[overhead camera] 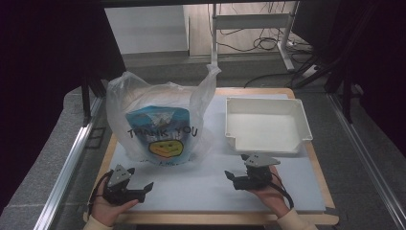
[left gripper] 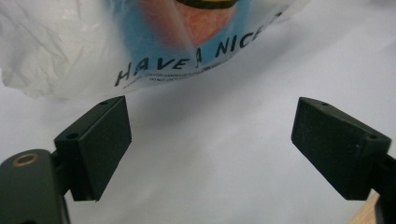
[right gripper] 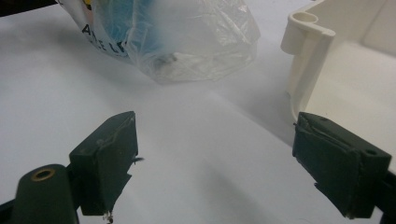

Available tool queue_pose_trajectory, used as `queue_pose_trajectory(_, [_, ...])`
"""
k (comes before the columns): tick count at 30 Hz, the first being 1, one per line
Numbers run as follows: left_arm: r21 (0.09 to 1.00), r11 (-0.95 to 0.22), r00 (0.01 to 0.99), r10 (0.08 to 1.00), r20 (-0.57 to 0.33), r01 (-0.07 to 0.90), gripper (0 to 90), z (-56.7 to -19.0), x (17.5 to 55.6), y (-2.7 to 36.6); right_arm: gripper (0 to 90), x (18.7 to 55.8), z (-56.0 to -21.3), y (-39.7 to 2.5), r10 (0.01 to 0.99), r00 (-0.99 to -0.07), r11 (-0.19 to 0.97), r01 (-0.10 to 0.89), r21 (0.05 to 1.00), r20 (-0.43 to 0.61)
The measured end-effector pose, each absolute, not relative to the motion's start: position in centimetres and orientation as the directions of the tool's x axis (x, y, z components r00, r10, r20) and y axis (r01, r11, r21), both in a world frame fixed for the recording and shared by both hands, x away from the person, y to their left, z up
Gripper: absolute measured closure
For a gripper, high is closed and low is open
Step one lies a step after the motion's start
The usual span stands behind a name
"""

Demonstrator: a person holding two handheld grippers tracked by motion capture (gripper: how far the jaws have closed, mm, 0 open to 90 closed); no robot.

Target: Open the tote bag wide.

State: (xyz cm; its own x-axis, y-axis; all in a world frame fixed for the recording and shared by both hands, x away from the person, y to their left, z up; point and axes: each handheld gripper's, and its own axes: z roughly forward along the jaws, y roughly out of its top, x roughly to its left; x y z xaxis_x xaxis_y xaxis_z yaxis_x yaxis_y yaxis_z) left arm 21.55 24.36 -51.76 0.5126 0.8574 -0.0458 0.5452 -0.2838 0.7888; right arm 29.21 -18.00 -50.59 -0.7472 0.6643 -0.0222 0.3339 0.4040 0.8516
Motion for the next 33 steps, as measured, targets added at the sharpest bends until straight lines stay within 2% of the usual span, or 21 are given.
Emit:
queue_pose_trajectory(6, [0.791, -0.283, 0.500, 0.865, -0.033, 0.542, 13.4, -51.8, 21.5, 24.5, 17.8, 29.3, -50.4, -18.6, 0.674, -0.738, 0.371, 0.365, 0.854, 0.023])
queue_pose_trajectory(24, [0.788, -0.282, 0.482, 0.876, -0.022, 0.547, 16.1, -51.0, 22.4, 23.8, 22.0, 30.1, -51.0, -20.4, 0.704, -0.708, 0.330, 0.395, 0.857, 0.056])
queue_pose_trajectory(33, [0.800, -0.269, 0.481, 0.876, -0.028, 0.537, 18.0, -50.4, 21.3, 24.3, 23.0, 29.4, -50.8, -19.3, 0.690, -0.723, 0.363, 0.379, 0.851, 0.028])
